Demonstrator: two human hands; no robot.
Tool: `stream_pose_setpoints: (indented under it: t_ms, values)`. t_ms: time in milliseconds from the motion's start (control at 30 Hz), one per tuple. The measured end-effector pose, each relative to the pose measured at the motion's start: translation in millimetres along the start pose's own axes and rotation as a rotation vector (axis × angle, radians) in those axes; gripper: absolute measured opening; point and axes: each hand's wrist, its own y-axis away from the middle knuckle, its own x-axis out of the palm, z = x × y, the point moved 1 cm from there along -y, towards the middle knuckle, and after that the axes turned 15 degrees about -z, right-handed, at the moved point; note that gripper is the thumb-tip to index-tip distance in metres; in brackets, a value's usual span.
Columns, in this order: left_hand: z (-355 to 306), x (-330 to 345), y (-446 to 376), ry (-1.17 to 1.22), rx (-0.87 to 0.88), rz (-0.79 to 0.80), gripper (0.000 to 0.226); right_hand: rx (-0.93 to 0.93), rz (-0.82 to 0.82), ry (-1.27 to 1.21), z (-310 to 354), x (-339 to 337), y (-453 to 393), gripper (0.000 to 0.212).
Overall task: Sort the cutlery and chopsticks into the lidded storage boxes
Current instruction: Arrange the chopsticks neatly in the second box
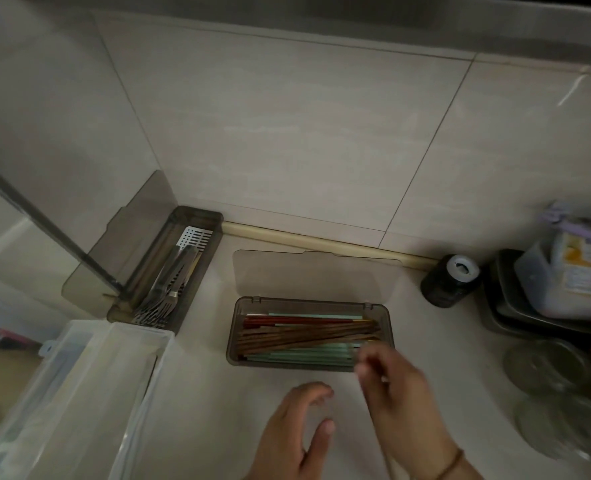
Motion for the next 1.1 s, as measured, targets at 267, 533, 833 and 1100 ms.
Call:
stream_pose_setpoints:
  t_ms: [267, 533, 833, 1100]
  values:
    - [-1, -11, -24, 0.001, -0.088, 0.0, 0.021, 0.465, -0.32, -0.923, -1, -4, -55, 0.038]
    - [26, -54, -86, -0.448, 0.251, 0.047, 0.027, -0.018, -0.14, 0.013, -57, -27, -75, 0.032]
    - [45, -60, -102, -0.748, 0.203, 0.151, 0.014, -0.413, 0.051, 0.542, -79, -5, -92, 0.013]
    - [46, -51, -111, -0.92, 0.089, 0.245, 0.014, -0.469, 0.063, 0.664, -82, 11, -87, 0.013]
